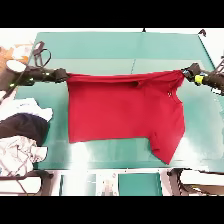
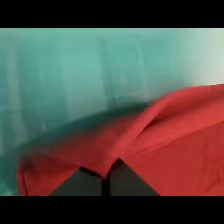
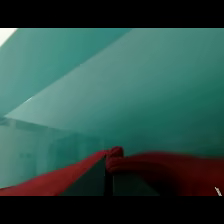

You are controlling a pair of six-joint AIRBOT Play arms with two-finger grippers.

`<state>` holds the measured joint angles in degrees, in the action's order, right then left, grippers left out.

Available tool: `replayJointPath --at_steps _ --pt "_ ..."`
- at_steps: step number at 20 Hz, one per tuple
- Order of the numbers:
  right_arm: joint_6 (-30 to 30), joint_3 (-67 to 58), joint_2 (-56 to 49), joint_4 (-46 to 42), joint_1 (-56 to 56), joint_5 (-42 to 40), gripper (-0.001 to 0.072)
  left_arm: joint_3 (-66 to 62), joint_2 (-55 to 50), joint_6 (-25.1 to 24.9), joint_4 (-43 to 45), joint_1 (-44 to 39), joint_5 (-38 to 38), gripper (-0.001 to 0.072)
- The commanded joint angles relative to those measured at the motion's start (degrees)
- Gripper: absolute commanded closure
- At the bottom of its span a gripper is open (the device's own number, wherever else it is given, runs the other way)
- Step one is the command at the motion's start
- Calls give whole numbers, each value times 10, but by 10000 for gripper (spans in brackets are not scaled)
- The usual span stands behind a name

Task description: Fold the shirts.

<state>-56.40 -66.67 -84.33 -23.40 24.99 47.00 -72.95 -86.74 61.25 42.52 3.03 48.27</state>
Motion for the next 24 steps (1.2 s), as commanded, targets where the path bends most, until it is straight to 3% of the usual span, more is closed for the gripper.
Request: replayJointPath --at_steps 1,6,11,14,19,21,24 --pt "-37 -109 -134 4 -5 -5 692 -99 -124 -12 -39 1 -11 684" --pt "-47 -240 -197 3 -5 8 692 -190 -163 14 -38 1 -8 684" --pt "-47 -250 -196 -14 -4 23 692 -203 -165 16 -40 1 10 684" --pt "-57 -250 -196 -69 12 111 693 -202 -165 29 -11 1 85 684" --pt "-95 -250 -195 -226 50 257 694 -201 -165 89 117 0 240 684" --pt "-99 -242 -195 -280 52 275 694 -183 -165 102 127 0 266 684" --pt "-98 -208 -195 -287 52 264 694 -123 -165 109 126 -5 264 684"
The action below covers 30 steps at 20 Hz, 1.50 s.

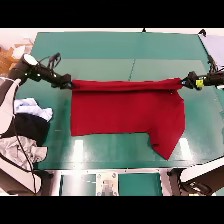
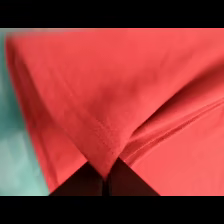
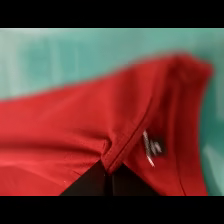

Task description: Fold the shirts.

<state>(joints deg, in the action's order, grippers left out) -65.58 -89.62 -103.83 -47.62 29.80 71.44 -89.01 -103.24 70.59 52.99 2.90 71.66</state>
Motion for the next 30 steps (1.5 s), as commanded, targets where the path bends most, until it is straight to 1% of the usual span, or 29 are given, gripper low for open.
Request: replayJointPath --at_steps 1,7,8,9,10,11,12,14,15,16,17,19,21,23,25,27,28,30 --pt "-6 33 0 -45 3 14 693 53 0 16 21 -3 26 684" --pt "-7 69 0 -45 2 -4 693 76 0 23 -12 -3 25 684" --pt "-16 69 0 -45 2 -2 691 76 0 31 -17 -3 27 684" --pt "-20 68 1 -45 2 2 628 76 0 40 -20 -3 35 682" --pt "-22 64 1 -45 3 12 536 76 0 46 -20 -3 47 652" --pt "-32 56 1 -45 4 27 495 75 0 47 -20 -3 68 625" --pt "-44 46 4 -45 6 45 476 73 1 54 -20 -3 89 625" --pt "-65 33 20 -46 15 76 474 60 1 75 -19 -3 147 624" --pt "-75 33 35 -46 22 84 459 51 1 86 -19 -3 177 437" --pt "-81 34 52 -50 29 92 448 46 3 107 -19 -3 196 125" --pt "-89 37 72 -59 37 103 448 46 10 118 -15 -3 207 105" --pt "-93 68 122 -83 51 114 449 58 44 122 8 -3 208 105" --pt "-92 145 195 -109 73 109 449 111 111 121 34 -3 198 105" --pt "-109 253 280 -122 107 54 449 197 207 135 77 -3 169 104" --pt "-110 360 364 -118 146 -14 449 318 322 182 89 -3 100 103" --pt "-110 442 427 -118 174 -60 448 452 434 206 68 -5 31 102" --pt "-115 471 449 -118 184 -78 447 516 483 210 49 -5 -11 102" --pt "-129 515 473 -117 193 -96 446 641 560 209 -18 -5 -98 103"
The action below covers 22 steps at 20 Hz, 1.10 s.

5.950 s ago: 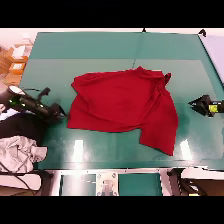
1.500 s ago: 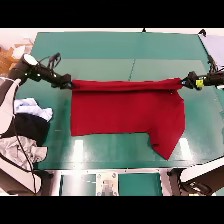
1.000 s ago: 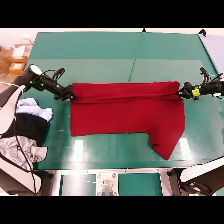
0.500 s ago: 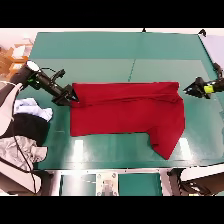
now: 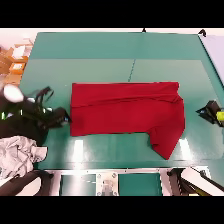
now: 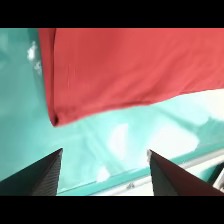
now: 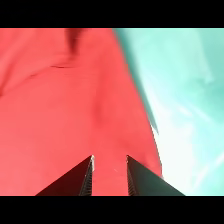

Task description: Fold the shirts.

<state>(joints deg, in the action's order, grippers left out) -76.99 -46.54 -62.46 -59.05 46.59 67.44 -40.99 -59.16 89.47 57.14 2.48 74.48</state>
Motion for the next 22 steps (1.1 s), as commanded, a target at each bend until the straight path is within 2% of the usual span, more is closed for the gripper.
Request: replayJointPath --at_steps 1,3,4,6,9,15,16,17,18,19,22 --pt "-17 97 62 -1 25 -56 445 215 138 5 -110 -1 -165 103" --pt "-26 110 62 2 25 -52 445 288 144 -57 -211 -13 -234 104" --pt "-26 111 62 2 25 -47 445 309 144 -66 -237 -40 -275 104" --pt "-26 111 62 3 25 -42 445 321 144 -47 -242 -106 -365 103" --pt "-25 111 62 3 25 -40 438 321 143 2 -244 -154 -491 104" --pt "-26 111 62 5 24 -42 398 318 75 9 -338 -239 -583 105" --pt "-26 111 62 6 25 -42 384 315 64 9 -354 -258 -596 125" --pt "-26 111 62 5 25 -42 302 311 57 6 -354 -273 -601 302" --pt "-26 111 62 5 25 -40 284 306 54 -1 -353 -281 -601 468" --pt "-26 111 62 5 25 -38 284 300 55 -5 -351 -283 -597 688" --pt "-38 111 62 -6 25 -15 283 278 55 -41 -339 -263 -568 684"
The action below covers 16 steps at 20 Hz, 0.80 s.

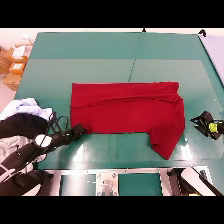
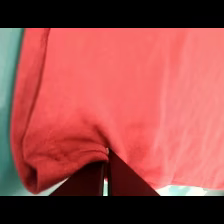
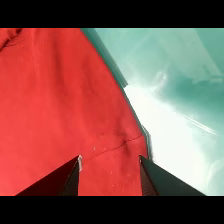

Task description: Fold the shirts.

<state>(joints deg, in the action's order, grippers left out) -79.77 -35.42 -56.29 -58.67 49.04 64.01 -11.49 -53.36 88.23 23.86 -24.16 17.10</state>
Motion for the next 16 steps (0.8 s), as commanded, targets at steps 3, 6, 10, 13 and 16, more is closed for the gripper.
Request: replayJointPath --at_steps 3,6,10,13,16 --pt "-69 0 0 -81 1 66 282 -27 -3 -32 78 92 86 684" --pt "-111 0 0 -144 0 119 282 -28 -3 -69 103 156 115 683" --pt "-99 52 0 -94 -19 115 281 -28 -3 -92 102 156 115 683" --pt "-72 141 0 -23 -64 42 280 -28 -3 -92 102 156 120 683" --pt "-59 191 0 7 -95 -2 281 -28 -3 -92 102 156 132 684"
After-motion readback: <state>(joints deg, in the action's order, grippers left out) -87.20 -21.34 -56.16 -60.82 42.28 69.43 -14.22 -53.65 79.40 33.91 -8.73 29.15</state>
